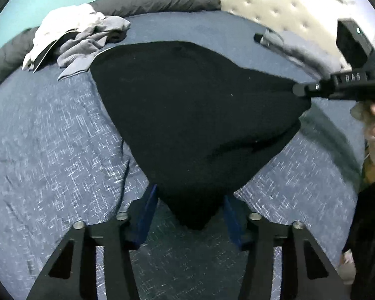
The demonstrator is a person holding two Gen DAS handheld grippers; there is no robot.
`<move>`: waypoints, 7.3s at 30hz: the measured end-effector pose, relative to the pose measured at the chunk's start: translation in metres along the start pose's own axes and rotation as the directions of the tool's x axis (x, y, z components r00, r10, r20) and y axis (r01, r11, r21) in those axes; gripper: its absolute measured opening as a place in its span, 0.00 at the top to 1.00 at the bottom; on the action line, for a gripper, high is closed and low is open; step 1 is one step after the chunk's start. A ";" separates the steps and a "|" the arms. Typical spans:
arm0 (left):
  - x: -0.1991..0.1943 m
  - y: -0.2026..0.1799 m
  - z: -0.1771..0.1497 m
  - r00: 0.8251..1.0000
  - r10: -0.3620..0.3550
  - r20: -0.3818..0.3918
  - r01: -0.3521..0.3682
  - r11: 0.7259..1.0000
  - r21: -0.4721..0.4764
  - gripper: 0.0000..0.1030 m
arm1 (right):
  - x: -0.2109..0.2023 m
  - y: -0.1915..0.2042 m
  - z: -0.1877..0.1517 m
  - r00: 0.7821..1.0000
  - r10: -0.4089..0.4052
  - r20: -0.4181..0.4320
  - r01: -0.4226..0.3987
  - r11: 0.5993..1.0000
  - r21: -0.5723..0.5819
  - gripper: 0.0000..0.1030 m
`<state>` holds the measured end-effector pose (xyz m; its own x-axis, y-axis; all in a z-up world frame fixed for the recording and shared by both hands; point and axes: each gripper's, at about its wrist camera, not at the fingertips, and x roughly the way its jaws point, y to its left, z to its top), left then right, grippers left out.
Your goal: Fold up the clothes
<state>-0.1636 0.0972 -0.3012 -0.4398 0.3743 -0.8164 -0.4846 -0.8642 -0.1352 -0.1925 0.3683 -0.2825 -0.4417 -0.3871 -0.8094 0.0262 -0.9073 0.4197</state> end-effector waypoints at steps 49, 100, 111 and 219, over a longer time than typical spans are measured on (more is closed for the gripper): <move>-0.009 0.031 0.021 0.991 -0.120 0.064 0.132 0.963 -0.237 0.34 | 0.022 0.006 -0.001 0.993 -0.115 -0.011 0.115 0.992 -0.048 0.87; 0.061 0.046 0.025 0.951 -0.302 0.069 0.288 0.778 -0.559 0.13 | 0.073 -0.016 0.009 0.974 0.101 -0.200 -0.105 0.994 -0.008 0.44; 0.056 0.040 0.030 0.960 -0.263 0.095 0.272 0.805 -0.526 0.30 | 0.069 -0.006 0.010 0.976 0.134 -0.171 -0.145 0.988 -0.056 0.75; 0.156 -0.429 0.322 0.904 -0.380 0.196 0.394 0.918 -0.042 0.51 | -0.259 -0.385 0.147 0.948 -0.091 0.305 0.112 0.992 -0.053 0.80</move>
<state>-0.2676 0.6347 -0.1903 -0.3621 0.7324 -0.5766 -0.5865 -0.6598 -0.4698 -0.2202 0.8419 -0.1734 -0.6945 -0.2346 -0.6802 0.0241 -0.9524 0.3038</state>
